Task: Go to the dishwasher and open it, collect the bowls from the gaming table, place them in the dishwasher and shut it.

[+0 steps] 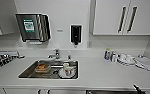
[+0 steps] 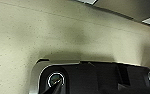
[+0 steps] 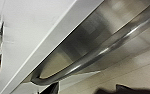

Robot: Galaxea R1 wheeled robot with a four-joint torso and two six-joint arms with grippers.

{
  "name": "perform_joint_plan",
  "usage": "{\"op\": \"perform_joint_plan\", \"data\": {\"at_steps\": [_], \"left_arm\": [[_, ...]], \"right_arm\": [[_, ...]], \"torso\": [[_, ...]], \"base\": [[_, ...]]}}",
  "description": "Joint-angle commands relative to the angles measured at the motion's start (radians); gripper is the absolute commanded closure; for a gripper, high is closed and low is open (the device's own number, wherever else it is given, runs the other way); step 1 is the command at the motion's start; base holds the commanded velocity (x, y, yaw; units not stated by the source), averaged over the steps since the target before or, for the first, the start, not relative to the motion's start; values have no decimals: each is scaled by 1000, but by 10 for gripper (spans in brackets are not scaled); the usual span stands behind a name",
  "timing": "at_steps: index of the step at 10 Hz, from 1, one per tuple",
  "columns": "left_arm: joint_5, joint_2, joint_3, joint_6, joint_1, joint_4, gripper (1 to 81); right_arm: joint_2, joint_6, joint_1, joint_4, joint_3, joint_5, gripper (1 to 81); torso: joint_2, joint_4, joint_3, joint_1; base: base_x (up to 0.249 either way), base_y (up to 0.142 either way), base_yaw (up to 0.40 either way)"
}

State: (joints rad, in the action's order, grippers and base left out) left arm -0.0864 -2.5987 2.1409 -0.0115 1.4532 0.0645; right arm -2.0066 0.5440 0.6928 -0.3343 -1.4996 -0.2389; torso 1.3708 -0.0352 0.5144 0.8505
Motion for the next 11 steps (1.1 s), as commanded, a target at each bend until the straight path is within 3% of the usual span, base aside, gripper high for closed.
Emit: {"op": "perform_joint_plan", "data": {"at_steps": [1, 11], "left_arm": [[46, 23, -10, 1, -55, 3, 10], [46, 9, 16, -1, -53, 5, 10]], "right_arm": [[-8, 60, -112, -77, -103, -87, 10], [-152, 120, -112, -86, -298, -95, 10]], "torso": [[0, 0, 0, 0], [0, 0, 0, 0]], "base": [[0, 0, 0], [0, 0, 0]]}}
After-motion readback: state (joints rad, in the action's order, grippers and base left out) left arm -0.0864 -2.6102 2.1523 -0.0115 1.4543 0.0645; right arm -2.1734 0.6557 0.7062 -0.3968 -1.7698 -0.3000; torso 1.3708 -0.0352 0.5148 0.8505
